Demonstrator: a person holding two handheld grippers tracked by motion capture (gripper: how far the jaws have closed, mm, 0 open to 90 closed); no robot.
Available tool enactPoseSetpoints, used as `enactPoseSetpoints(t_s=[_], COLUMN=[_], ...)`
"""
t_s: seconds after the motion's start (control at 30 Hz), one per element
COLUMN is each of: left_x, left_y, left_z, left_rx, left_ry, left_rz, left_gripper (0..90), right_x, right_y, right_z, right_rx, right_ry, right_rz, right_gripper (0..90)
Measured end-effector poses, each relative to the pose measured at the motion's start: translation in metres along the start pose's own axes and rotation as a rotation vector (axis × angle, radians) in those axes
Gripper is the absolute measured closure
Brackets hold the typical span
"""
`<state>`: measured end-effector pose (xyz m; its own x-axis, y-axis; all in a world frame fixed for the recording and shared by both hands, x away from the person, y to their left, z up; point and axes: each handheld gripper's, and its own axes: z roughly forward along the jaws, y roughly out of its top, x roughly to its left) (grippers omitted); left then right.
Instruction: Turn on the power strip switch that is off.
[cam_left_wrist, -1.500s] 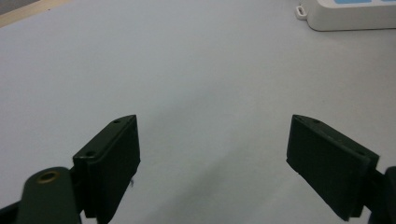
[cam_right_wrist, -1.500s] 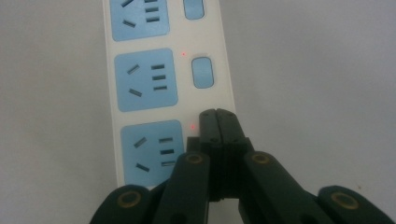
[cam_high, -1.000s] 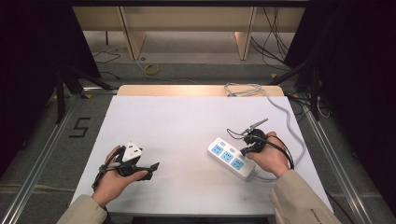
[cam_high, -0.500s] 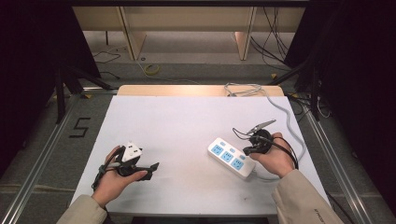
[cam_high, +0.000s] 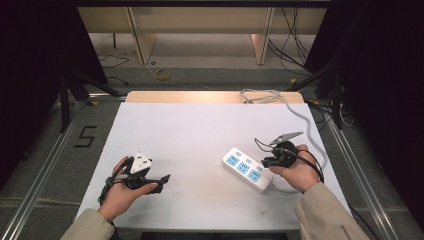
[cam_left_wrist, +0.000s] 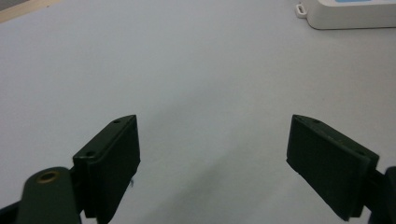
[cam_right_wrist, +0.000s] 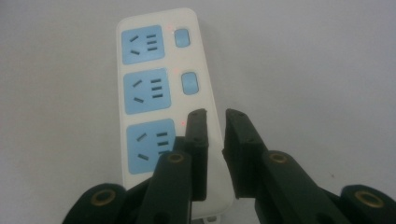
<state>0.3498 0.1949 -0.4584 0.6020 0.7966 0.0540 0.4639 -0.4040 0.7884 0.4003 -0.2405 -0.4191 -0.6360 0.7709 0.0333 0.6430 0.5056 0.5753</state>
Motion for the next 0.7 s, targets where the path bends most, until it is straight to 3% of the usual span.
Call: enactPoseSetpoints(t_s=[0.23, 0.7], left_x=[0.0, 0.0], left_y=[0.0, 0.0], left_z=[0.0, 0.0], left_rx=[0.0, 0.001], left_ry=[-0.001, 0.001], left_rz=[-0.002, -0.004], left_gripper=[16.9, 16.9], right_x=[-0.002, -0.017], right_y=[-0.008, -0.036], right_z=[-0.007, -0.018], right_rx=[-0.038, -0.125], right_ry=[0.001, -0.026], right_rz=[0.016, 0.076], right_gripper=[74.7, 57.1])
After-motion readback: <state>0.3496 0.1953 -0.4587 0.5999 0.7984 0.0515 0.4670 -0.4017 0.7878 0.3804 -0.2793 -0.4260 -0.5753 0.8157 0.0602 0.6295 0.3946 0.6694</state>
